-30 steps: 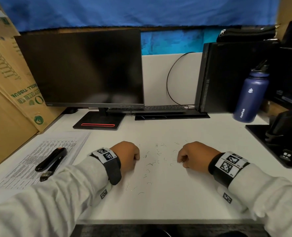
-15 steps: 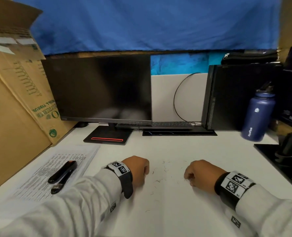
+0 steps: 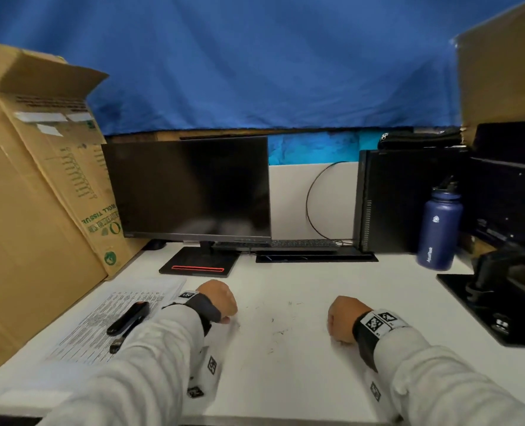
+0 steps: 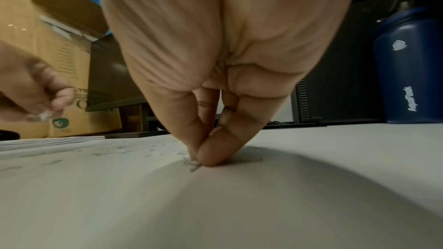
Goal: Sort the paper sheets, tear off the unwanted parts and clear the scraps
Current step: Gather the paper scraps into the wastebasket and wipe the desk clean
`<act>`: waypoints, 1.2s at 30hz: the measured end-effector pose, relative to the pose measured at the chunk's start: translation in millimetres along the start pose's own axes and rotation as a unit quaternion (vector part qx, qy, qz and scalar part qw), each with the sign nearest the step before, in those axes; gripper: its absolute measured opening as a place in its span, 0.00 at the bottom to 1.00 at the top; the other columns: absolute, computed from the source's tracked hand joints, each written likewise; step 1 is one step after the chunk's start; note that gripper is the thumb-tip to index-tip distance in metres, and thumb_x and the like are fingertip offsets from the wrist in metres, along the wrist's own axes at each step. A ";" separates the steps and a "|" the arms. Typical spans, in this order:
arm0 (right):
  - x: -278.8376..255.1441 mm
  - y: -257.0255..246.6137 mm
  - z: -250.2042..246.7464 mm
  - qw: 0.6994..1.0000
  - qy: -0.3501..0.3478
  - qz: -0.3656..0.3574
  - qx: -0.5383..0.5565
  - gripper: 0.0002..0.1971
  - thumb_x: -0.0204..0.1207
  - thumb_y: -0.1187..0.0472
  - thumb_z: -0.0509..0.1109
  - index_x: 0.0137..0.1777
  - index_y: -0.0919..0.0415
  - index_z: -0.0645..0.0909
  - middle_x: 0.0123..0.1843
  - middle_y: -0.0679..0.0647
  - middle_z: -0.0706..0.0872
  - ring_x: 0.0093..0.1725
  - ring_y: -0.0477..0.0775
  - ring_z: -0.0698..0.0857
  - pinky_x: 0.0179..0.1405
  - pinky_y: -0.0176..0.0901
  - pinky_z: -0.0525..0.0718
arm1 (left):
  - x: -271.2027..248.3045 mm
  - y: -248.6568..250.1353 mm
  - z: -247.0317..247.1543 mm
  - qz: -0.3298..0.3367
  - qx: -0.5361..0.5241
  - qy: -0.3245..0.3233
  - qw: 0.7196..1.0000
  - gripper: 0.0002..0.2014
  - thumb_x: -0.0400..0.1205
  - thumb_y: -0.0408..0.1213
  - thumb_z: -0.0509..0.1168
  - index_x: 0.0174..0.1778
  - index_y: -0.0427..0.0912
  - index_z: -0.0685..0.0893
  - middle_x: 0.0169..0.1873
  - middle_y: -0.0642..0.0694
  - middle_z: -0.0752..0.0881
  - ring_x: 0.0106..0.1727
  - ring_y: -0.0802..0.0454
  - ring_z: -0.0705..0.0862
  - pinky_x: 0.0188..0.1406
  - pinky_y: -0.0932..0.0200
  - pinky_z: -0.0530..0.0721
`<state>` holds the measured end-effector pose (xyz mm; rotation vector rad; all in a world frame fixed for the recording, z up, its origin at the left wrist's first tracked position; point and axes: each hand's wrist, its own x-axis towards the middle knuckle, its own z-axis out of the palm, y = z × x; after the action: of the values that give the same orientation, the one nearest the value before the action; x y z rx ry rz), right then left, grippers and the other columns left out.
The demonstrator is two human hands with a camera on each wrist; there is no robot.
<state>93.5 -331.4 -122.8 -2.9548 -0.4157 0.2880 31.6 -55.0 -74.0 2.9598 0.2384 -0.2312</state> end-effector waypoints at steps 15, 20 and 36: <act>-108.5 29.0 -25.4 0.603 0.096 0.003 0.792 0.05 0.76 0.76 0.72 0.48 0.70 0.86 0.44 0.60 0.88 0.42 0.52 0.87 0.42 0.35 0.90 | -111.0 -13.5 32.1 -0.088 -0.882 -0.025 0.462 0.12 0.73 0.22 0.73 0.47 0.37 0.81 0.39 0.39 0.81 0.41 0.50 0.83 0.30 0.63 0.91; -169.5 12.1 6.2 0.596 -0.013 -0.005 0.803 0.05 0.76 0.75 0.72 0.49 0.67 0.85 0.43 0.57 0.86 0.41 0.49 0.86 0.44 0.34 0.90 | -164.6 4.4 66.4 -0.008 -0.922 -0.149 0.358 0.32 0.53 0.16 0.83 0.49 0.41 0.80 0.39 0.41 0.80 0.43 0.52 0.83 0.39 0.65 0.91; -123.8 13.6 236.5 0.599 -0.189 0.279 0.726 0.08 0.78 0.79 0.68 0.43 0.68 0.82 0.33 0.59 0.86 0.31 0.48 0.86 0.27 0.33 0.89 | -101.5 16.8 308.3 -0.333 -0.771 -0.170 0.516 0.09 0.82 0.18 0.61 0.43 0.29 0.86 0.34 0.37 0.81 0.31 0.51 0.82 0.22 0.64 0.88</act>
<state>-69.0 -352.6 -334.0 -1.2400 0.5507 0.8091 -107.8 -139.7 -355.2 0.8781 0.8954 -0.3745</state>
